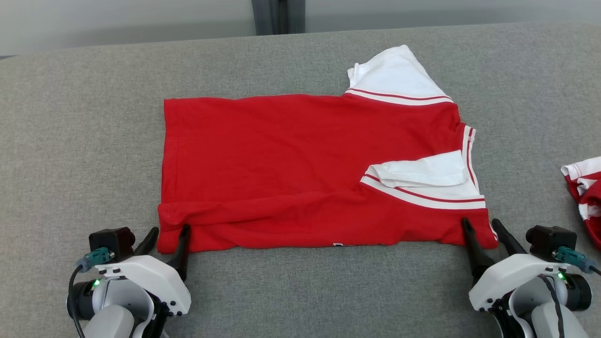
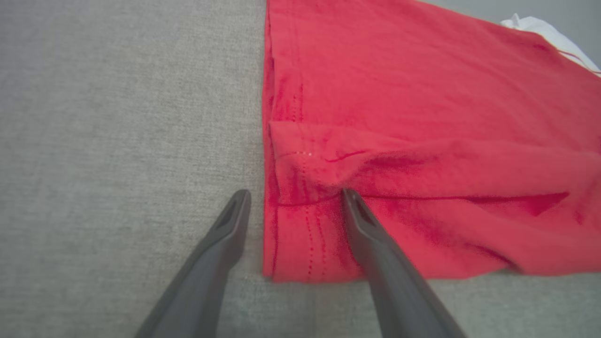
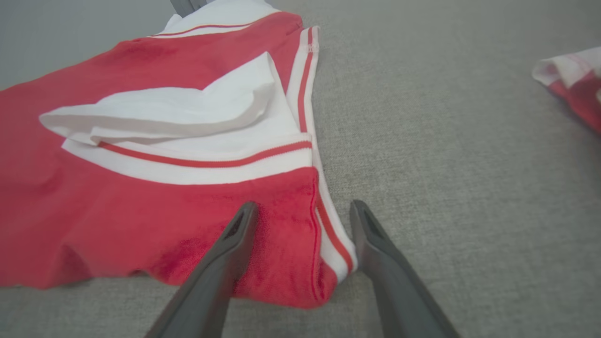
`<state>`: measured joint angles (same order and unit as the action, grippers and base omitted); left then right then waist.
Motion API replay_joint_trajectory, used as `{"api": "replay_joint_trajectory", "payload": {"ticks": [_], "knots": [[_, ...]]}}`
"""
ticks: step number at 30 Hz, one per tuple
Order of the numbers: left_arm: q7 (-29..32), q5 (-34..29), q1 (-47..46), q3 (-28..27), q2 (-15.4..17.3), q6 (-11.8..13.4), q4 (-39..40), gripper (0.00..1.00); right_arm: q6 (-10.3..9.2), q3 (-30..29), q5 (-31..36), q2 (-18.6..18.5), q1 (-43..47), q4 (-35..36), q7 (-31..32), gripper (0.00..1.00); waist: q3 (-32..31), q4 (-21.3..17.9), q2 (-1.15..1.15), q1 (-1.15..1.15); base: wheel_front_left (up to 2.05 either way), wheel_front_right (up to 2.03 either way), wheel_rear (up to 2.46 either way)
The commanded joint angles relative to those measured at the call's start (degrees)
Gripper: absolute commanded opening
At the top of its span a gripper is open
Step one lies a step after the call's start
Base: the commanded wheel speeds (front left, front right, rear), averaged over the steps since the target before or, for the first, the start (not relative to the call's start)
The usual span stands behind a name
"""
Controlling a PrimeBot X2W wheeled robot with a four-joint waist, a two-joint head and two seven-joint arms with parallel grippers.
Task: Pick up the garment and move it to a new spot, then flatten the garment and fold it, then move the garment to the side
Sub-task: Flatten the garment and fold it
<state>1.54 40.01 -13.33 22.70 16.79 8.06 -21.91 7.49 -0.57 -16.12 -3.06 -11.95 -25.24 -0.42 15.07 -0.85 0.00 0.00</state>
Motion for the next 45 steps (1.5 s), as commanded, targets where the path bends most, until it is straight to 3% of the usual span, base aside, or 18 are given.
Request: {"api": "replay_joint_trajectory", "payload": {"ticks": [1,2,3,10,17,32,33,34,35,36,37,38,45], "knots": [[0.63,0.61,1.0,0.33,-0.23,-0.47,-0.28,0.4,0.0,0.15,-0.47,-0.12,-0.6,-0.83,0.12,0.4,-0.07,0.13,0.0,0.0,0.0,0.0,0.0],[0.71,1.26,1.28,0.15,-0.47,-0.72,-0.08,0.01,0.0,0.29,-0.94,-0.09,-0.68,-1.3,0.12,0.13,-0.09,0.23,0.0,0.0,0.0,0.0,0.0],[0.8,1.27,1.43,0.04,-0.43,-0.72,0.1,0.0,0.0,0.36,-1.32,-0.06,-0.76,-1.77,0.33,0.0,-0.14,0.33,0.0,0.0,0.0,0.0,0.0],[0.92,2.31,2.7,-0.66,0.7,-0.75,3.04,0.0,-0.01,0.5,-4.14,-0.26,-0.26,-1.64,-0.7,0.0,-1.37,0.65,0.0,0.0,0.0,0.0,0.0],[2.69,3.14,8.25,-0.67,3.01,0.29,8.61,0.0,-0.01,-0.26,-4.71,-0.48,5.84,3.33,1.18,0.0,-4.33,0.68,0.0,0.0,0.0,0.0,0.0],[6.74,5.59,22.46,-0.81,6.21,5.15,18.99,0.0,-0.02,-3.72,-7.68,-0.04,22.81,15.92,8.32,0.0,-8.5,0.73,0.0,0.0,0.0,0.0,0.0],[7.03,5.78,22.98,-0.61,6.21,5.3,19.27,0.0,-0.02,-3.61,-8.05,-0.03,23.23,16.12,8.35,0.1,-8.62,0.7,0.0,0.0,0.0,0.0,0.0],[7.16,5.8,23.21,-0.54,6.21,5.48,19.61,0.0,-0.02,-3.7,-8.04,-0.04,23.49,16.35,8.19,0.41,-8.71,0.69,0.0,0.0,0.0,0.0,0.0],[7.16,5.48,23.31,-0.48,6.26,5.81,20.04,0.24,-0.02,-4.16,-7.9,-0.05,23.38,16.8,7.64,1.0,-8.84,0.73,0.0,0.0,0.0,0.0,0.0],[7.32,5.41,23.3,-0.38,6.29,6.01,20.18,0.56,-0.02,-4.43,-7.71,-0.05,23.05,17.14,7.31,1.0,-8.91,0.74,0.0,0.0,0.0,0.0,0.0],[7.1,5.05,22.96,-0.43,6.37,6.28,20.48,0.95,-0.02,-4.86,-7.51,-0.04,22.66,17.58,6.96,1.0,-8.97,0.77,0.0,0.0,0.0,0.0,0.0],[6.88,4.92,22.54,-0.58,6.36,6.45,20.73,1.0,-0.01,-5.21,-7.26,0.0,22.26,17.94,6.69,1.0,-9.0,0.81,0.0,0.0,0.0,0.0,0.0],[2.75,3.42,20.45,-4.06,7.12,8.62,23.18,1.0,-0.01,-8.9,-5.06,0.01,16.98,21.13,4.22,1.0,-9.29,0.52,0.0,0.0,0.0,0.0,0.0]]}}
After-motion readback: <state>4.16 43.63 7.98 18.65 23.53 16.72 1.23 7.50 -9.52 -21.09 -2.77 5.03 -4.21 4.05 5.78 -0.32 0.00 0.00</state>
